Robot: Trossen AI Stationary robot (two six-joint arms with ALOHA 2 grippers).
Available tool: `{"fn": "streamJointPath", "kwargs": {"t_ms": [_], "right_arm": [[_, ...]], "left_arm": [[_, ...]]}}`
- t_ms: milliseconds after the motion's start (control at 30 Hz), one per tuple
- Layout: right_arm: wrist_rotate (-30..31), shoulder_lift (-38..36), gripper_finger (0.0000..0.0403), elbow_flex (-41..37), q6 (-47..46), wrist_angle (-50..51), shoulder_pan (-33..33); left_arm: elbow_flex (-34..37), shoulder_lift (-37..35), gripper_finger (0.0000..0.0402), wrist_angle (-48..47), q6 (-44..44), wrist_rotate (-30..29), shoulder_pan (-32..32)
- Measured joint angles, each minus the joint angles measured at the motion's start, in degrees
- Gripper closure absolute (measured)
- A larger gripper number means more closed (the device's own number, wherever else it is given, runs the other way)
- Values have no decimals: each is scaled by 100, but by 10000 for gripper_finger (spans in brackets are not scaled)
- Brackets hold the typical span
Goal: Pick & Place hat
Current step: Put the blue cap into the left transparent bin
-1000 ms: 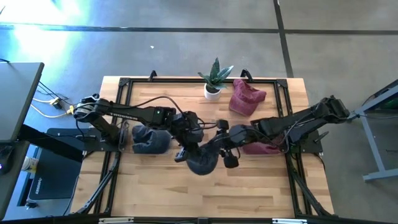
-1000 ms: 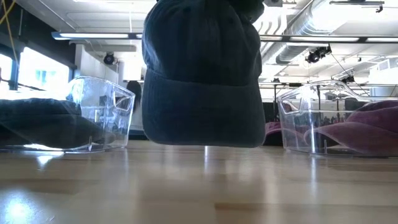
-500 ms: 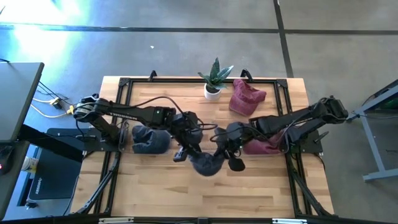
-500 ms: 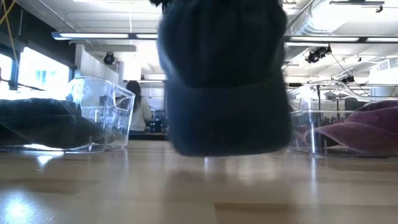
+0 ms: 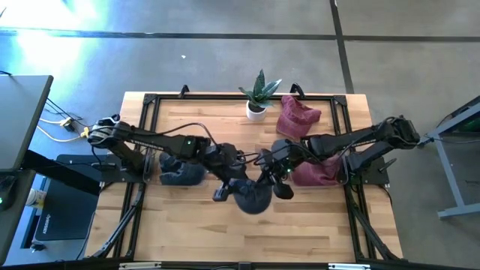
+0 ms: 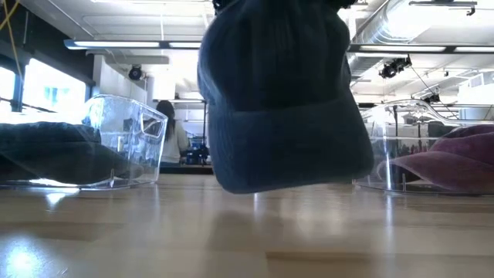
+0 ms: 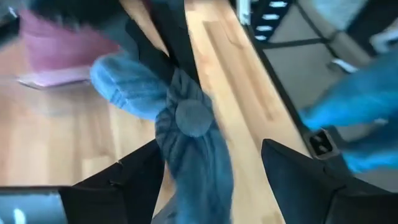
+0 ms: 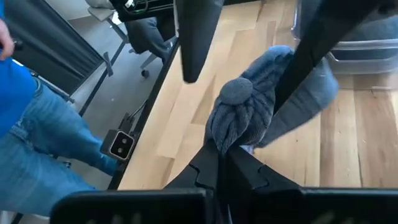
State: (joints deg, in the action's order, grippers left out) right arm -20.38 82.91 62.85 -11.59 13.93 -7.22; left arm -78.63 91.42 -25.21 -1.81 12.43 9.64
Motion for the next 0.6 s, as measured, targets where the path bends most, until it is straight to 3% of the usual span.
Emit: {"fn": "streamJointPath", "kwargs": {"t_ms": [167,367,600], "right_arm": [[-14,-4,391,0,-111,-14,157],[-103,-4,394,0,-289,-93,235],[-622,-4,394,0,-583,-90,237]], "left_arm": [[0,2,163,105,-5,-797,159],[0,2,204,48,3,-851,160],[0,-36,298,-627,-13,-678,160]]}}
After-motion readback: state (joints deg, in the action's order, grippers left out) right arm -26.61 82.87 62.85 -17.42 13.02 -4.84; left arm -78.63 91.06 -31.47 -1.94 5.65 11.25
